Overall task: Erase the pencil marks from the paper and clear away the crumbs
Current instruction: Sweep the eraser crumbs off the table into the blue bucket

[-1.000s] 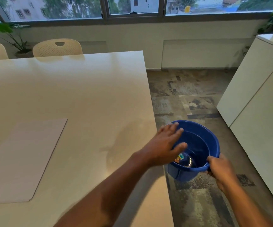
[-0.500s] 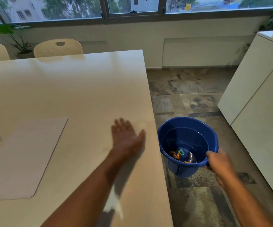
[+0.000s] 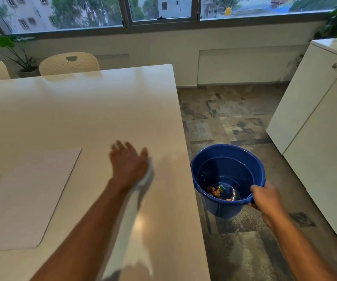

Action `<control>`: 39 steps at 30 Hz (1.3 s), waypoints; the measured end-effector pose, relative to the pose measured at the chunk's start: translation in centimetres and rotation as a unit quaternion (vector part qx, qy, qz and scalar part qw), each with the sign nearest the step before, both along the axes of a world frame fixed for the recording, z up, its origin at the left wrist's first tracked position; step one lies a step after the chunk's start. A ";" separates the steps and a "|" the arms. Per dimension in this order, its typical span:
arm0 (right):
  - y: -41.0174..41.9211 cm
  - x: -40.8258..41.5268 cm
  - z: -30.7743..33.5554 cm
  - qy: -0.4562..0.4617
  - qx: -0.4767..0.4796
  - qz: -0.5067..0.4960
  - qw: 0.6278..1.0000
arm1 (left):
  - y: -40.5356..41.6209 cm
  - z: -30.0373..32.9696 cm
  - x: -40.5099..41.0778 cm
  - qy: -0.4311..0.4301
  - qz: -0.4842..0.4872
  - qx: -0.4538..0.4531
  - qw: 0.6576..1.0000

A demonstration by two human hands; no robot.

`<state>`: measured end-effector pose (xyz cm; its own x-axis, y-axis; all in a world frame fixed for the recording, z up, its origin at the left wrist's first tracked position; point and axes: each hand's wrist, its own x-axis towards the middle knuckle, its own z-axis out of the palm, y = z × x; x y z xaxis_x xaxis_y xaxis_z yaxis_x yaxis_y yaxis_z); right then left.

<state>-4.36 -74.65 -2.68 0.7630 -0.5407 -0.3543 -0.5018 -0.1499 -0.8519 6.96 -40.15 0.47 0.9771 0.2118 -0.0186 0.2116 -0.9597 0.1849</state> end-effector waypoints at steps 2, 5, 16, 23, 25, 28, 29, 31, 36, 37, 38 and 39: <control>0.0 0.1 0.0 0.000 0.003 0.000 1.000 | 3.5 -0.3 0.6 0.040 0.050 -0.023 0.998; -0.1 0.1 0.1 0.001 0.005 0.000 1.000 | 3.3 -1.1 1.0 0.073 0.024 0.005 0.997; -0.1 0.0 0.7 0.000 0.005 0.000 1.000 | -15.1 1.6 -4.2 0.104 -0.439 -0.116 0.885; -0.2 0.0 0.5 0.005 0.002 0.002 1.000 | -2.6 1.1 -0.5 0.001 -0.039 -0.015 0.999; -0.2 0.0 0.5 0.005 -0.003 0.003 1.000 | 0.5 0.6 -0.4 0.079 0.025 -0.003 0.997; -0.1 0.0 0.5 0.007 -0.001 0.003 1.000 | -1.6 -0.6 -1.0 0.097 -0.042 0.008 0.994; -0.1 0.0 0.4 0.007 -0.001 0.003 1.000 | -3.2 -0.7 -1.1 0.097 -0.083 0.006 0.992; -0.2 0.0 0.4 0.006 0.000 0.004 1.000 | -6.6 -0.1 -1.9 0.106 -0.185 -0.019 0.977; -0.3 0.2 0.5 0.003 0.005 0.003 1.000 | -10.3 2.5 -5.0 0.125 -0.387 -0.184 0.895; -0.4 0.3 0.5 0.001 0.007 0.004 1.000 | -9.8 2.2 -5.1 0.092 -0.372 -0.191 0.904; -0.4 0.3 0.5 0.001 0.008 0.004 1.000 | -9.0 1.8 -4.8 0.046 -0.336 -0.168 0.926; -0.4 0.4 0.4 0.003 0.008 0.005 1.000 | -7.7 1.0 -4.2 0.006 -0.277 -0.116 0.954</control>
